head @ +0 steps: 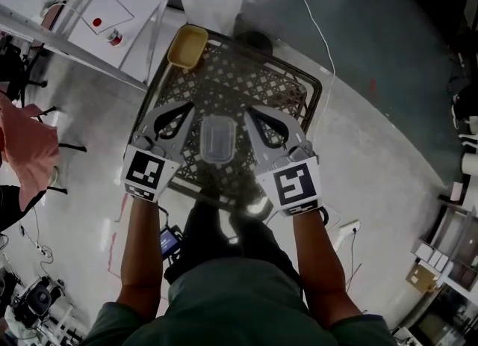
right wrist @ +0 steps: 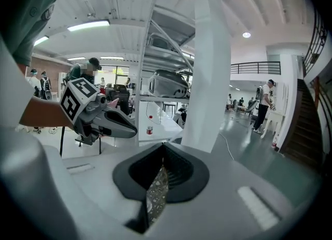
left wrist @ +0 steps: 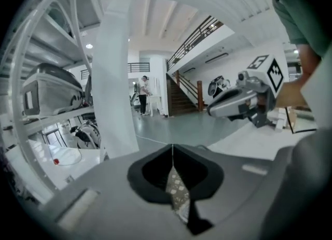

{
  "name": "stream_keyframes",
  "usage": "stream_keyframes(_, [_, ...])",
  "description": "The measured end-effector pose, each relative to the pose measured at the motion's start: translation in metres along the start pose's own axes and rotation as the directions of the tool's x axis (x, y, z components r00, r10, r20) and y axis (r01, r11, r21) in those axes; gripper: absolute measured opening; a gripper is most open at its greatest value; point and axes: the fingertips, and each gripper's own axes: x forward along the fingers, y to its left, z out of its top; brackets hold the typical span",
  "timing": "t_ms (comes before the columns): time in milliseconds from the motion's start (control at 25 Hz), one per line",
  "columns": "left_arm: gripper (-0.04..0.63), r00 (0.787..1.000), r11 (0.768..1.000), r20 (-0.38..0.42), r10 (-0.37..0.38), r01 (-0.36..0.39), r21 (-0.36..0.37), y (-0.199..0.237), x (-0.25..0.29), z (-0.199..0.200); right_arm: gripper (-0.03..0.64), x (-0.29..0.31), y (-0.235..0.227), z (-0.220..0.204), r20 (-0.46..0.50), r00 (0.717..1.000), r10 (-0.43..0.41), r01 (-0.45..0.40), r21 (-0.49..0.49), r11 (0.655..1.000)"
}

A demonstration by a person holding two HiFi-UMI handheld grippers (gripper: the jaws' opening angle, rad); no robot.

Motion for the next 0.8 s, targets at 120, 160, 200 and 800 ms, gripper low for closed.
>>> stream_keyframes(120, [0.012,0.999,1.000,-0.040,-0.017,0.017,-0.018,0.004,0.014,-0.029,0.008,0.017,-0.003,-0.024,-0.040,0.999,0.000,0.000,0.018,1.000])
stream_keyframes(160, [0.015,0.998,0.999,-0.054,-0.022,0.020,-0.028,0.005,0.019,-0.039,0.008,0.022,-0.003,-0.032,-0.053,0.999,0.001,0.000,0.026,1.000])
stream_keyframes(200, [0.019,0.997,0.999,-0.068,-0.026,0.023,-0.039,0.006,0.024,-0.050,0.009,0.028,-0.003,-0.041,-0.066,0.998,0.003,-0.001,0.036,0.999])
stream_keyframes(800, [0.071,0.965,0.981,-0.243,-0.100,0.054,-0.188,0.005,0.073,-0.184,0.041,0.101,0.006,-0.152,-0.224,0.973,0.059,-0.021,0.172,0.985])
